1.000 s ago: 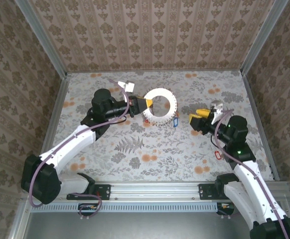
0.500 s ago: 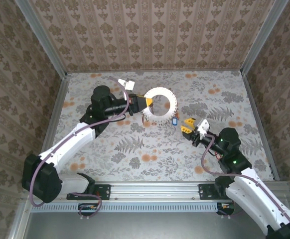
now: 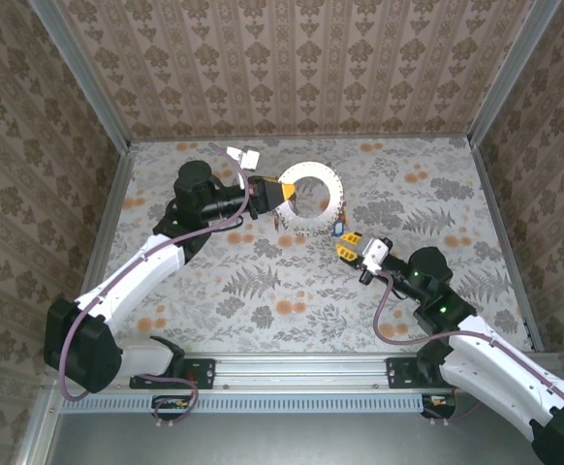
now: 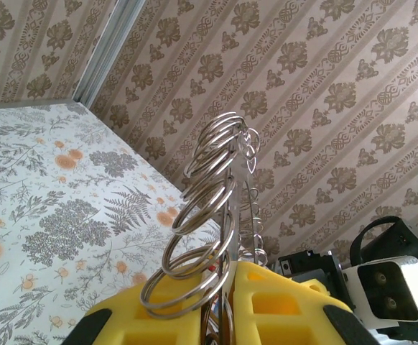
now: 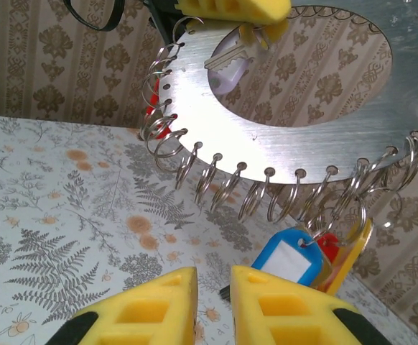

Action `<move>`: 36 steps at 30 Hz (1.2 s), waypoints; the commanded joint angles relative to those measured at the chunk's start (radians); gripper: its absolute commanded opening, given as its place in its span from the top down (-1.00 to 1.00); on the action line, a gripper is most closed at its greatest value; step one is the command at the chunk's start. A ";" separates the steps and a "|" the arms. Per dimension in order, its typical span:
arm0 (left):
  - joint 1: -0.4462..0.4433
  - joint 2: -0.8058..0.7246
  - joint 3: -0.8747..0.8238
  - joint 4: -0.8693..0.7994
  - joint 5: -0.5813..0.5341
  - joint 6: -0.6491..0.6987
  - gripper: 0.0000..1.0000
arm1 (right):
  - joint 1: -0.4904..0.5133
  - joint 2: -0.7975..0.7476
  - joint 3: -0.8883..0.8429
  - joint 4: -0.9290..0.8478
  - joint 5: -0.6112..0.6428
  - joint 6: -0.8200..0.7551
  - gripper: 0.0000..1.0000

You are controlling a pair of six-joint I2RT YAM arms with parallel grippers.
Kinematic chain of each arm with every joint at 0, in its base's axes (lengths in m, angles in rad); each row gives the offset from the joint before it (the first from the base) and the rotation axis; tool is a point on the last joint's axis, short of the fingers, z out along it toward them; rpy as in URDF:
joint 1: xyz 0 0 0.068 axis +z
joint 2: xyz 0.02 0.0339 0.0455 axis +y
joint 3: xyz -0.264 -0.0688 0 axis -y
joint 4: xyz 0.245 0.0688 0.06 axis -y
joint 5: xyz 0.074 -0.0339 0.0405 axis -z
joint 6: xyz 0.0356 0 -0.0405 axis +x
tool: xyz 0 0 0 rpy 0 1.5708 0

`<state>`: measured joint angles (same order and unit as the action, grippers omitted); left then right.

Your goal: Put the keys on the keyring

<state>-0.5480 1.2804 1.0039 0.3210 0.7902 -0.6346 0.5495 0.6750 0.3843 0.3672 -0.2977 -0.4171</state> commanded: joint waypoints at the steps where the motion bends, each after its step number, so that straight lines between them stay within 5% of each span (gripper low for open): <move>1: 0.013 0.000 0.044 0.014 0.027 0.018 1.00 | 0.028 0.042 0.007 0.179 0.044 0.033 0.59; 36: 0.016 -0.009 0.032 0.024 0.042 -0.003 1.00 | 0.087 0.159 0.010 0.277 0.092 0.011 0.61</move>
<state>-0.5407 1.2804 1.0039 0.2981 0.8055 -0.6346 0.6277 0.8337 0.3859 0.5854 -0.2352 -0.3981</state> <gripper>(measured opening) 0.122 0.194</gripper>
